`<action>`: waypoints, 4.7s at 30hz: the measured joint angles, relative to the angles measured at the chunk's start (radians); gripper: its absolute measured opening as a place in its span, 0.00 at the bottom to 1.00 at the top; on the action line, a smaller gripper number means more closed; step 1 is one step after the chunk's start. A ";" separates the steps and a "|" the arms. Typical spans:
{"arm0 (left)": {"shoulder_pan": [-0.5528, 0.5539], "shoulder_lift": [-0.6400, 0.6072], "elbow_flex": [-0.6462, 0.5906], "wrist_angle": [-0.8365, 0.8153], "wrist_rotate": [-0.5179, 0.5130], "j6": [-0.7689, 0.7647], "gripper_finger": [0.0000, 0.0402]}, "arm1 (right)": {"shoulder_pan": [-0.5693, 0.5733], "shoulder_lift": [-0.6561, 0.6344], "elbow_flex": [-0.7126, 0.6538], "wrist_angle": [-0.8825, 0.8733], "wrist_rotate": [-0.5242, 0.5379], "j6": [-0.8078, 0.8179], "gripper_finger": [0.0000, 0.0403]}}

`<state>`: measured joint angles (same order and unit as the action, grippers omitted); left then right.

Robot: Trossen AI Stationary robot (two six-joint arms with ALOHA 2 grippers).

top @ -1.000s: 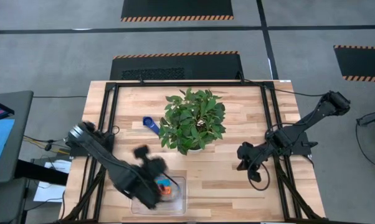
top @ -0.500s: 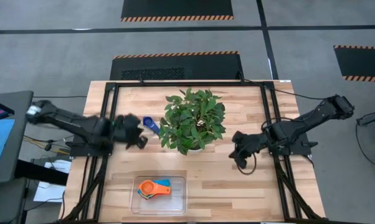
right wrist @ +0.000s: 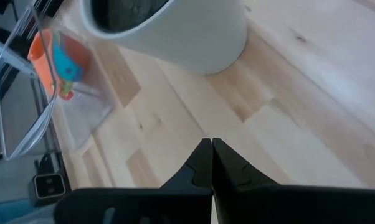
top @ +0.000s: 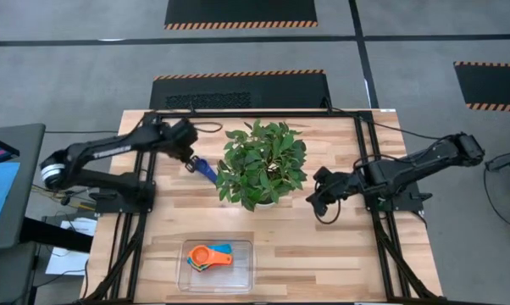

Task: Nest measuring cups in basket
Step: Stack the dark blue measuring cup on the orange measuring cup

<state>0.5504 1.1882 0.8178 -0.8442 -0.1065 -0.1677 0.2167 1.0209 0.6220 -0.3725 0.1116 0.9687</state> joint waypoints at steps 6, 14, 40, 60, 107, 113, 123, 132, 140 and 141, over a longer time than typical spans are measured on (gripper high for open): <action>0.013 0.218 0.208 -0.147 -0.010 0.339 0.00 | -0.001 0.000 0.000 0.000 0.000 -0.032 0.03; 0.011 0.419 0.319 -0.326 0.068 0.437 0.04 | -0.001 0.000 0.000 0.000 -0.003 -0.035 0.03; 0.009 0.450 0.233 -0.067 0.030 0.544 0.43 | -0.001 0.000 0.000 -0.005 0.023 -0.035 0.03; 0.006 0.450 0.141 0.045 0.018 0.645 0.43 | 0.047 0.000 0.000 -0.009 0.022 -0.035 0.03; -0.034 0.445 0.034 0.141 0.051 0.692 0.37 | 0.059 0.000 0.000 -0.008 0.021 -0.001 0.03; -0.034 0.446 0.032 0.139 0.067 0.667 0.36 | 0.059 0.000 0.000 -0.008 0.021 0.000 0.03; -0.067 0.448 0.030 0.106 0.168 0.452 0.02 | 0.059 0.000 0.000 -0.008 0.021 0.000 0.03; -0.136 0.363 0.086 -0.192 0.233 0.348 0.00 | 0.059 0.000 0.000 -0.009 0.019 0.000 0.03; -0.244 0.109 0.133 -0.397 0.305 0.004 0.00 | 0.059 0.000 0.000 -0.008 0.014 0.001 0.03; -0.269 0.069 0.134 -0.410 0.308 -0.074 0.00 | 0.059 0.000 0.000 -0.008 0.013 0.001 0.03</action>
<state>0.2816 1.2568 0.9516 -1.2541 0.2019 -0.2418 0.2756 1.0209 0.6220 -0.3808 0.1250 0.9695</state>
